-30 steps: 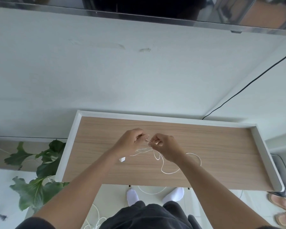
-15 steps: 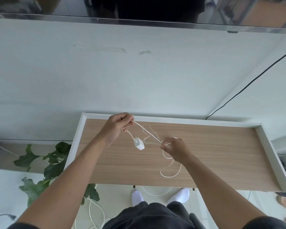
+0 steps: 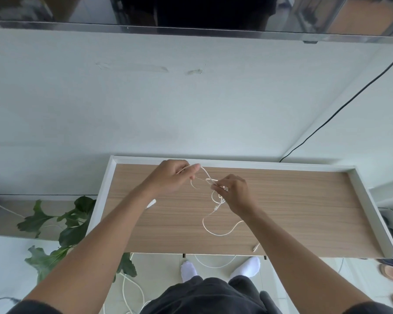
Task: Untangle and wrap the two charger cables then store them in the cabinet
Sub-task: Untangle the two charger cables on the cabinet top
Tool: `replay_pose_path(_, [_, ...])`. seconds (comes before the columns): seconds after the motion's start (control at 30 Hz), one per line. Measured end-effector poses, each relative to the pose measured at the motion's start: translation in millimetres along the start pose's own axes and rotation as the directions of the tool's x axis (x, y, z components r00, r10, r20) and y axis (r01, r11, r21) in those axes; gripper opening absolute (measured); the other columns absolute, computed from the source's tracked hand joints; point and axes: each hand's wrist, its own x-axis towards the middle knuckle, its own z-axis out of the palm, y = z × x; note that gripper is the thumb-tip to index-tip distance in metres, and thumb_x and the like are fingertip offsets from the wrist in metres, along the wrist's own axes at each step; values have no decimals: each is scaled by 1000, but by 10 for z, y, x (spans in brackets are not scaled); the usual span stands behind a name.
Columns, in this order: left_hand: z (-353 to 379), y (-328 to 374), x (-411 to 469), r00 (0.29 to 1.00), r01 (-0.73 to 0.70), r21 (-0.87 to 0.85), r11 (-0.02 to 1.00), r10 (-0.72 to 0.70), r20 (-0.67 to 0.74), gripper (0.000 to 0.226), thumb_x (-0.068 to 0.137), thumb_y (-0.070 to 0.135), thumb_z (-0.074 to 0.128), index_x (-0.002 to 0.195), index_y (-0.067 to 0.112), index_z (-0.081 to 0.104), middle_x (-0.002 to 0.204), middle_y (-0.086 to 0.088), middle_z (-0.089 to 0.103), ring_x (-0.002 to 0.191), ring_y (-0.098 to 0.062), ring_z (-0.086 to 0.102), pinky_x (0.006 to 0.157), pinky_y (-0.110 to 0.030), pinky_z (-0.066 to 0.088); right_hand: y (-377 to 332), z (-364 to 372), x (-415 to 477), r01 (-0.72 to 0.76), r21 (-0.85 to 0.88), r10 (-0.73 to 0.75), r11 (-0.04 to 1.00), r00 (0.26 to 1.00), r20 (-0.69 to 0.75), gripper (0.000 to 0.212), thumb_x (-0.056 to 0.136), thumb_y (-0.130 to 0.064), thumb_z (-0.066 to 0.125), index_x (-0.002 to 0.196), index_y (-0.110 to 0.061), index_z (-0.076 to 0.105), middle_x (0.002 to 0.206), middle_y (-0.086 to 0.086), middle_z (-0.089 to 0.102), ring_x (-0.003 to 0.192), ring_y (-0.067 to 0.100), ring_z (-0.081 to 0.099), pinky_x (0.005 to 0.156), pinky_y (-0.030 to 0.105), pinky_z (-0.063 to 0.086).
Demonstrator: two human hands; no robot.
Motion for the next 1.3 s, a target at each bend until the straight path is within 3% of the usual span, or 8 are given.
replay_pose_path(0.23, [167, 280, 72, 988, -156, -117, 981, 156, -11, 40, 118, 31, 50, 101, 11, 80, 58, 23, 58, 55, 1, 46, 62, -23, 36, -69, 48, 13, -23, 26, 23, 999, 1000, -5, 14, 97, -44, 79, 100, -33, 86, 93, -10, 68, 86, 13, 62, 78, 39, 55])
replay_pose_path(0.37, [77, 339, 113, 988, -154, -425, 892, 127, -92, 43, 117, 37, 51, 103, 5, 76, 67, -9, 33, 57, -18, 24, 56, -37, 20, 74, 4, -44, -115, 21, 115, 993, 993, 33, 12, 97, -41, 80, 95, -31, 86, 97, -4, 71, 89, 20, 69, 82, 41, 57])
replay_pose_path(0.57, [-197, 374, 111, 977, -149, -556, 817, 37, -208, 36, 115, 23, 52, 87, 9, 69, 67, -2, 33, 56, -15, 25, 59, -37, 18, 399, -64, -226, -303, -20, 304, 953, 949, 85, 20, 96, -47, 80, 103, -30, 88, 108, 4, 75, 108, 28, 69, 92, 39, 52])
replay_pose_path(0.83, [-158, -1, 152, 950, 78, -14, 997, -79, -302, 27, 99, 22, 55, 79, 18, 72, 56, 14, 56, 54, -7, 49, 58, -29, 39, 318, -260, -244, -238, -152, 232, 959, 971, -56, 27, 98, -60, 69, 104, -39, 86, 108, -12, 55, 106, 14, 41, 92, 42, 44])
replay_pose_path(0.93, [-6, -189, 191, 952, 130, 224, 966, -58, -301, 25, 103, 25, 55, 120, 20, 72, 110, 8, 76, 103, -17, 72, 89, -41, 58, 279, -295, -205, -170, -170, 149, 971, 980, -130, 22, 100, -50, 72, 107, -35, 87, 100, -7, 48, 99, 19, 44, 91, 46, 51])
replay_pose_path(1.07, [335, -231, 252, 936, -120, 453, 883, 253, -246, 57, 102, 14, 60, 159, 14, 50, 157, -9, 54, 148, -35, 48, 117, -61, 45, 117, -341, -173, -62, -228, 41, 972, 995, -95, 22, 102, -48, 70, 108, -34, 86, 88, -8, 49, 94, 24, 55, 81, 44, 51])
replay_pose_path(1.2, [604, 15, 269, 887, -307, 623, 719, 454, -87, 77, 103, 19, 60, 172, 25, 27, 183, -1, 15, 171, -27, 7, 131, -71, 16, 19, -346, -171, 35, -266, -70, 963, 990, -123, 22, 101, -49, 71, 108, -35, 86, 86, -8, 57, 91, 25, 62, 75, 38, 40])
replay_pose_path(1.3, [748, 125, 296, 844, -385, 694, 608, 537, -2, 56, 106, 32, 55, 161, 26, 49, 180, 2, 27, 171, -21, 9, 132, -71, 10, -44, -371, -168, 55, -245, -92, 968, 985, -144, 24, 101, -52, 69, 111, -37, 85, 89, -8, 60, 91, 22, 63, 76, 38, 42])
